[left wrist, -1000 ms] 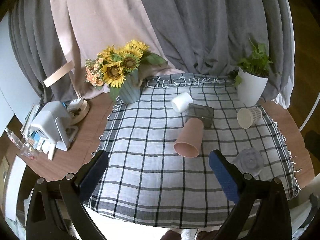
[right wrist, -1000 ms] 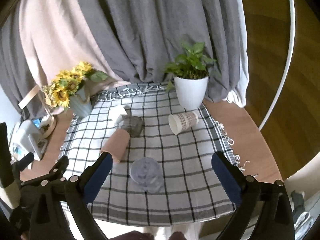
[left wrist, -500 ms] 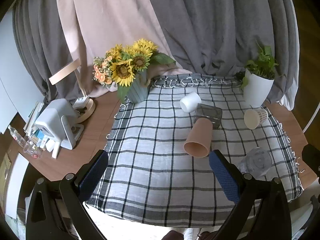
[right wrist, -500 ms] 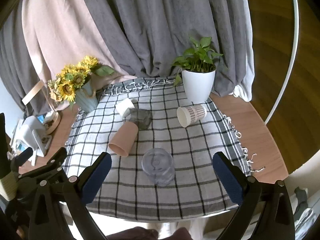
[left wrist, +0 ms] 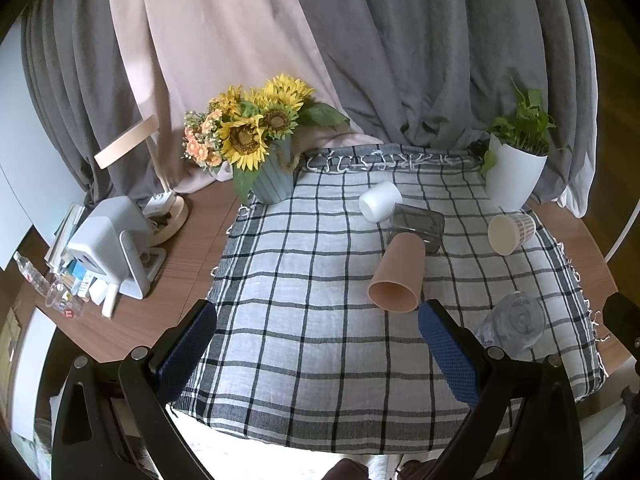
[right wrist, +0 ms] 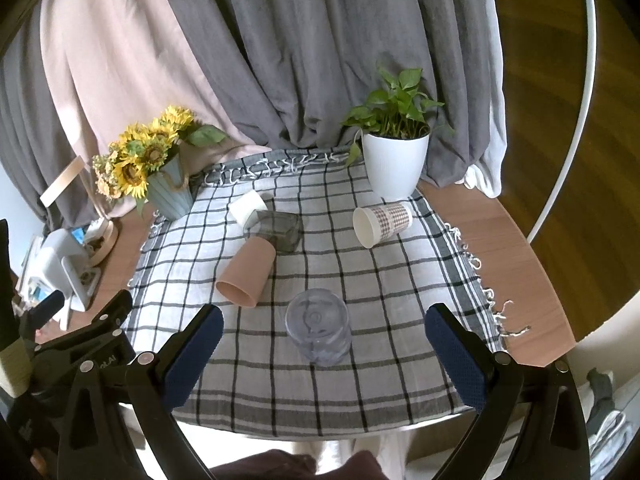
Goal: Flip cup upside down
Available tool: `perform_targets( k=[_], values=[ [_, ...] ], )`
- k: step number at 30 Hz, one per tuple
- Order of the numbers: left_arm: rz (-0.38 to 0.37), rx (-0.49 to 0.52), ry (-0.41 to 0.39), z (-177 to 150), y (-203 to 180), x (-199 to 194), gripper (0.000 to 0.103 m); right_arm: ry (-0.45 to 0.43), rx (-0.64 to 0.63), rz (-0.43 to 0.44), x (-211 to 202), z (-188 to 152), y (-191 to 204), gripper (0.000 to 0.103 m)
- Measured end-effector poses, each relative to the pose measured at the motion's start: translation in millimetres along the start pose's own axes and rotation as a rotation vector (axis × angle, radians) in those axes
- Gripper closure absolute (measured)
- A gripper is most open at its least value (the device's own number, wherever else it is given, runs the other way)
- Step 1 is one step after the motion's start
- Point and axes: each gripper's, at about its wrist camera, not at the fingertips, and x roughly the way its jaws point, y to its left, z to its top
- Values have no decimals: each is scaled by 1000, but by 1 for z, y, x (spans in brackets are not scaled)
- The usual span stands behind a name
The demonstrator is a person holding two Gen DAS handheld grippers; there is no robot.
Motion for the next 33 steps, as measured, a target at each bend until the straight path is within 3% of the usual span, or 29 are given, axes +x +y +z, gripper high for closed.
perform_targets(
  k=[33],
  values=[
    [-1,2,6,0,0,2,0,0,-1,-2,0,1,0,2]
  ],
)
